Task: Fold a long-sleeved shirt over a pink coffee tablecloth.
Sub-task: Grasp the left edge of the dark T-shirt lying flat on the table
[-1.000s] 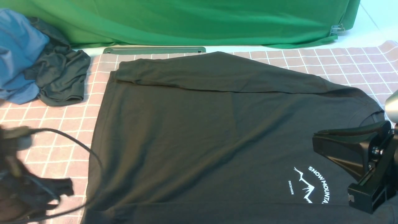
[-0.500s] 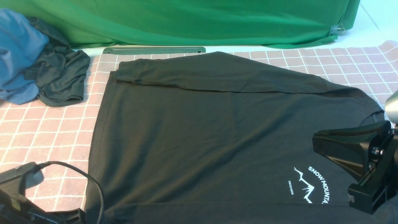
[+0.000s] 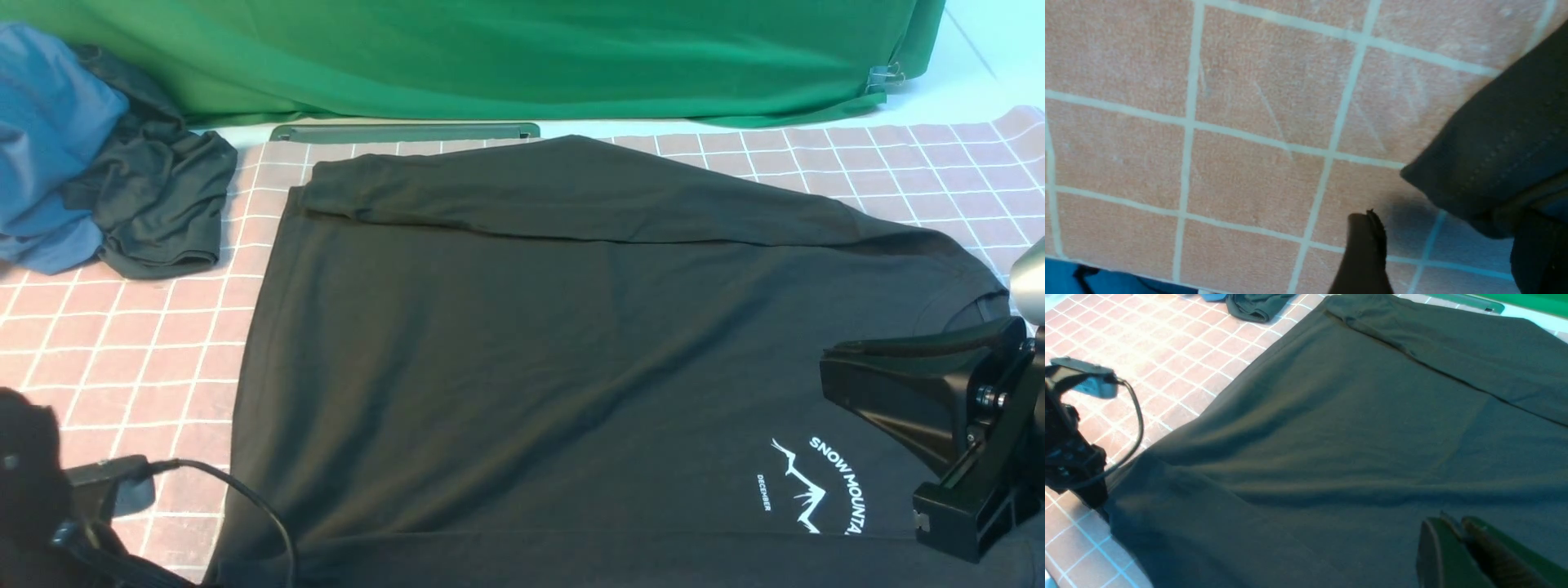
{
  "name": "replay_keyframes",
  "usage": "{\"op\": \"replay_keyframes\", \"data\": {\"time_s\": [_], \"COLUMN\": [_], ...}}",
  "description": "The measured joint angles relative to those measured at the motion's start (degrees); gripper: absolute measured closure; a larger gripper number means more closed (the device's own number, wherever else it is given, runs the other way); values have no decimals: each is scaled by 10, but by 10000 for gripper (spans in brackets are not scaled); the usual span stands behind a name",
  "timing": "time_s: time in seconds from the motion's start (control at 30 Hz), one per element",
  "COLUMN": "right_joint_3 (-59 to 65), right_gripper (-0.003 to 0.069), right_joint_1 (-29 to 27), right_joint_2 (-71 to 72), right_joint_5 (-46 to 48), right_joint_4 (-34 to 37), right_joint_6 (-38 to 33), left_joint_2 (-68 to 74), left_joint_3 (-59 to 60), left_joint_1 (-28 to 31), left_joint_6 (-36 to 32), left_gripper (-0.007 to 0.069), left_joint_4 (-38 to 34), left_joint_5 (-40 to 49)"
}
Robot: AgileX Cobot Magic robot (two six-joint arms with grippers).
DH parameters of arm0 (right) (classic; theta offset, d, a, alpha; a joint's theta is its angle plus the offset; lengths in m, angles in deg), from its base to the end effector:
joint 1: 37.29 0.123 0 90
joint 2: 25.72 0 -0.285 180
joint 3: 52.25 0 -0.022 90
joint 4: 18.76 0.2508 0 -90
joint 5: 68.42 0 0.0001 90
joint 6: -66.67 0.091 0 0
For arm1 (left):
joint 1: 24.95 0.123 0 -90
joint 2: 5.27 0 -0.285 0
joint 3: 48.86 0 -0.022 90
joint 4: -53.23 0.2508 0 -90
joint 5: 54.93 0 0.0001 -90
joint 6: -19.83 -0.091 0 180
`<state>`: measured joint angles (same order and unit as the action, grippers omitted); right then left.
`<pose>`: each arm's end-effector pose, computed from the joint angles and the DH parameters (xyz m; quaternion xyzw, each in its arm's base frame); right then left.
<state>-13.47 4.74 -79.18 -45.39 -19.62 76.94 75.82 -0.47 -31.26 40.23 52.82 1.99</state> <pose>0.1222 0.1094 0.3252 -0.2352 0.8112 0.2304 0.4832 0.1522 -0.0174 0.1717 0.1246 -0.9906 -0.0101 0.0550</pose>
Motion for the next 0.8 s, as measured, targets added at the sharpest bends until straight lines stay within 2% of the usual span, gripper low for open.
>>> {"op": "replay_keyframes", "data": {"time_s": [0.17, 0.4, 0.7, 0.8], "right_joint_3": [0, 0, 0, 0], "right_gripper": [568, 568, 568, 568], "right_joint_1": [0, 0, 0, 0], "right_joint_2": [0, 0, 0, 0], "right_joint_5": [0, 0, 0, 0], "right_joint_4": [0, 0, 0, 0], "right_joint_6": [0, 0, 0, 0], "left_joint_2": [17, -8, 13, 34], "left_joint_3": [-17, -58, -58, -58], "left_joint_1": [0, 0, 0, 0], "left_joint_6": [0, 0, -1, -1], "left_gripper": [170, 288, 284, 260], "left_joint_4": [15, 18, 41, 41], "left_joint_5": [3, 15, -12, -16]}}
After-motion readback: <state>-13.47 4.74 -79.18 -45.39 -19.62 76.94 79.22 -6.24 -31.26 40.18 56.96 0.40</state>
